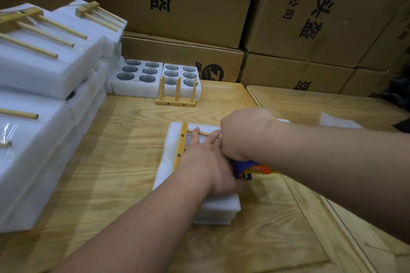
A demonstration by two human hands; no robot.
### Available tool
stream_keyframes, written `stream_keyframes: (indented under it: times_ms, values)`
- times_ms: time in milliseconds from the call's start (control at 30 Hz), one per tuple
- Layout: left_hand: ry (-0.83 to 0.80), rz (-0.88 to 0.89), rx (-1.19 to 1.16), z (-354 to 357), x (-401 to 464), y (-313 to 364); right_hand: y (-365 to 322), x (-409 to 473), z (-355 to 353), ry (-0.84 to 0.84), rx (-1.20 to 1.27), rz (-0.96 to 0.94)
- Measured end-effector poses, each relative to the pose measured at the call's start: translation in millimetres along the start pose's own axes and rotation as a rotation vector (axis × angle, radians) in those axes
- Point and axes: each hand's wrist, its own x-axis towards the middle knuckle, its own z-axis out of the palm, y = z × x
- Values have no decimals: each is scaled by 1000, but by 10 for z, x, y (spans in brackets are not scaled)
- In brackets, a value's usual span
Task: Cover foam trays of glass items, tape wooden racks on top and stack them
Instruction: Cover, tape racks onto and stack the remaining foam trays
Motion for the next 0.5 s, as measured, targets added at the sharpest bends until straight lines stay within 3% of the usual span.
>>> stream_keyframes:
  times_ms: [133, 367, 500]
  values:
    - [19, 8, -27, -27, -45, 18, -87, -73, 25, 71, -81, -41]
    - [-1, -6, 12, -12, -35, -23, -184, -26, -68, 14, -69, -59]
    - [-70, 7, 50, -35, -26, -16, -115, 77, 17, -189, -18, -81]
